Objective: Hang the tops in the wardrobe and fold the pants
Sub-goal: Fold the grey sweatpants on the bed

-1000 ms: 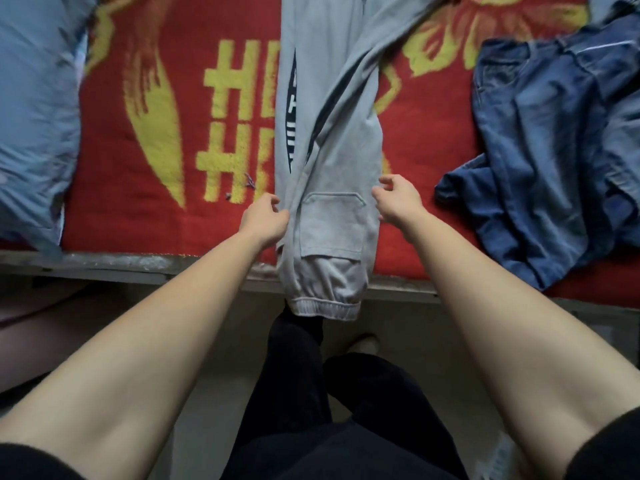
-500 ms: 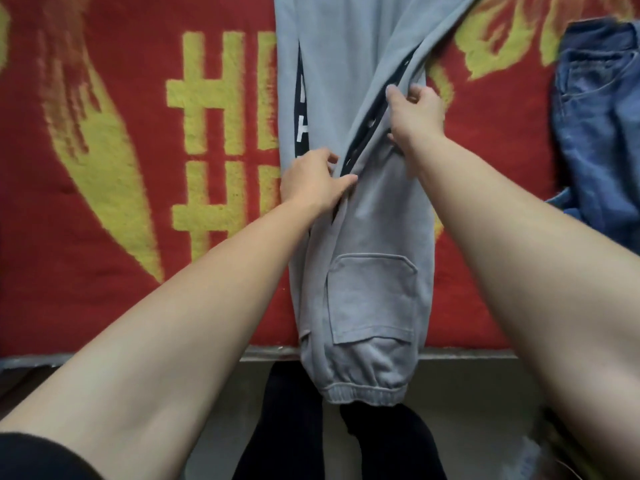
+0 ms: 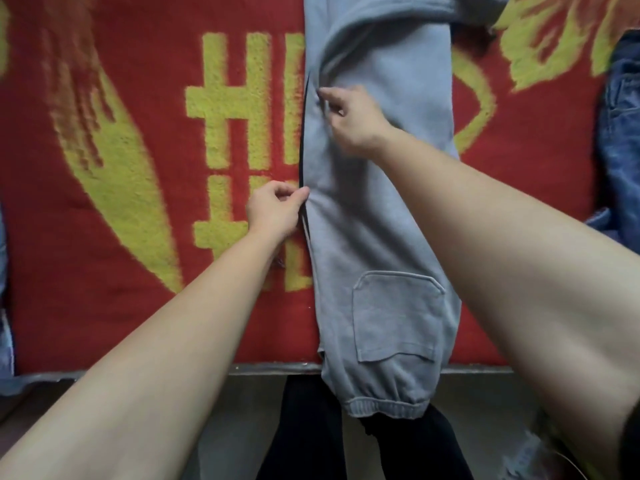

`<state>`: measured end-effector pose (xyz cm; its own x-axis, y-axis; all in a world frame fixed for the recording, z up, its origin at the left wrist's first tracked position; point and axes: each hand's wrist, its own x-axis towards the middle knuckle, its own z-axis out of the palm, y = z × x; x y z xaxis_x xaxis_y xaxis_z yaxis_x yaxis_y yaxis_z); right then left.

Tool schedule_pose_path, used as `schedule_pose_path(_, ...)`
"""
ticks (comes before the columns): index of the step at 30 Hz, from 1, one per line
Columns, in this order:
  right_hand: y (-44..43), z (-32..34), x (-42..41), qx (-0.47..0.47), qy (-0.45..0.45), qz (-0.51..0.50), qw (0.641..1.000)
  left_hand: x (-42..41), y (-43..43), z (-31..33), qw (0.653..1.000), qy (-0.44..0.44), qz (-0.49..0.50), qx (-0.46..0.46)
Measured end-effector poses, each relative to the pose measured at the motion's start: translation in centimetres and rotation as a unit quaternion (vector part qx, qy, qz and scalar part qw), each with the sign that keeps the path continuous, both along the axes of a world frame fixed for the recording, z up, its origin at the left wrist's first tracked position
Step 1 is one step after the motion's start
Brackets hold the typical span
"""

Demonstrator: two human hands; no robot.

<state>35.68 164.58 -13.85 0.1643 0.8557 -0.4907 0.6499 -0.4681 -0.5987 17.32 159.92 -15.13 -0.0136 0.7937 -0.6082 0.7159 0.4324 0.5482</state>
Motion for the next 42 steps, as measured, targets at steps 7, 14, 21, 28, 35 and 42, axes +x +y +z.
schedule_pose_path(7,0.6,0.1,2.0,-0.007,0.045,-0.149,0.988,1.7,2.3,0.9,0.997,-0.015,-0.077,0.008)
schedule_pose_path(14,4.7,2.2,7.8,0.069,0.261,-0.523,0.808,7.6,9.5,0.8,0.968,0.075,-0.180,0.160)
schedule_pose_path(21,7.9,3.5,11.8,0.122,0.567,-0.617,0.532,9.8,17.2,-2.1,0.947,0.121,-0.249,0.161)
schedule_pose_path(28,16.7,2.4,11.2,0.175,0.281,-0.281,0.901,10.1,16.8,-4.9,0.929,0.176,-0.278,0.171)
schedule_pose_path(35,18.4,-2.0,12.5,0.139,-0.250,0.055,0.956,9.9,17.3,-5.2,0.925,0.184,-0.304,0.132)
schedule_pose_path(42,20.8,-4.1,13.4,0.048,-0.285,0.159,0.944,10.1,17.7,-5.2,0.926,0.177,-0.318,0.100)
